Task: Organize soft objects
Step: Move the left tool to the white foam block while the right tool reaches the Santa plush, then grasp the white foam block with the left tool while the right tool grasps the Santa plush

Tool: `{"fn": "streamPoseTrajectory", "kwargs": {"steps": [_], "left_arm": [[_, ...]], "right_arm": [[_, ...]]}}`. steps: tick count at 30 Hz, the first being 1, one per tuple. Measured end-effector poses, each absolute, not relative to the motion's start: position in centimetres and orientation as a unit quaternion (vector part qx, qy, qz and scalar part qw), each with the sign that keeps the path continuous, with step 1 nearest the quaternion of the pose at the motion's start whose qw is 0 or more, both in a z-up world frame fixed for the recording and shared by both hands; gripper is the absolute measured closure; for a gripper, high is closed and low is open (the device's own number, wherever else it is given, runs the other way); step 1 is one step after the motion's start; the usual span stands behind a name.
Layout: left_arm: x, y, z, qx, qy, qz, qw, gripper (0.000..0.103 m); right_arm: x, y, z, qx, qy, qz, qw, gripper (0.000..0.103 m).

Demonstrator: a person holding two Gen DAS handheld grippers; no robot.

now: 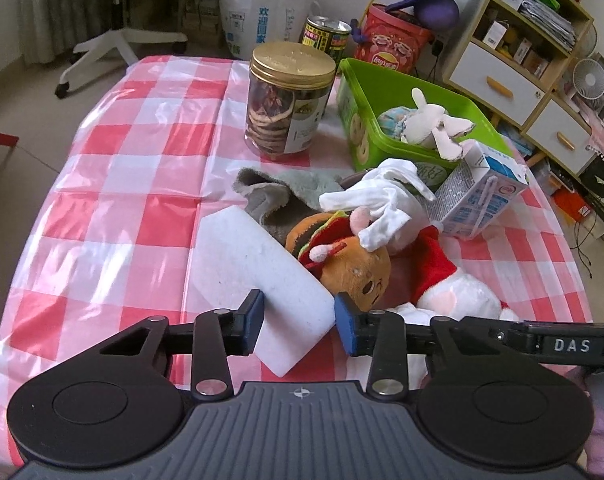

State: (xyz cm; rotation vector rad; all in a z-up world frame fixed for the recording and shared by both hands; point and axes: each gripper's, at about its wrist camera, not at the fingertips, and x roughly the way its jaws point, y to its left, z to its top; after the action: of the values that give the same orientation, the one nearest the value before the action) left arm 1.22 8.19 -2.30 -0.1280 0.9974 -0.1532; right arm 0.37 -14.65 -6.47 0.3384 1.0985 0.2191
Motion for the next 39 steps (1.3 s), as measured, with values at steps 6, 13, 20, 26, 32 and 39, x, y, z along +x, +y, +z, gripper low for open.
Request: {"fn": "streamPoseTrajectory", "kwargs": {"steps": [6,13,20,26,32,39], "left_arm": [[1.0,8.0,-1.7,-0.055,0.470,-0.072,0.878,0.067],[0.7,8.1,-0.5,-0.058,0.451,-0.068,0.888,0.068],[0.8,8.2,0.6,-0.075,0.434,-0.069,0.895,0.068],[0.8,7.8,1.6,-0.087,0.419,-0.075,0.901,0.069],[1.0,6.6,2.8,-0.092,0.402,-0.085,0.907,0.069],[1.9,4.5,3.3,-0.099,0.392,-0.102,0.909,0.070]], "right_arm": [[0.5,-14.8,-6.3,0.158,0.506,0.104,0.842,0.063],[0.3,-15.5,-5.4,0.173,0.502,0.113,0.840,0.070],[0.0,-16.8,-4.2,0.191,0.488,0.110,0.844,0.071],[-0.5,-18.2,-3.0,0.209,0.472,0.104,0.850,0.071],[-1.2,-20.5,-1.0,0.218,0.443,0.084,0.865,0.078],[-1.0,-22.3,-0.1,0.228,0.424,0.077,0.873,0.091]]}}
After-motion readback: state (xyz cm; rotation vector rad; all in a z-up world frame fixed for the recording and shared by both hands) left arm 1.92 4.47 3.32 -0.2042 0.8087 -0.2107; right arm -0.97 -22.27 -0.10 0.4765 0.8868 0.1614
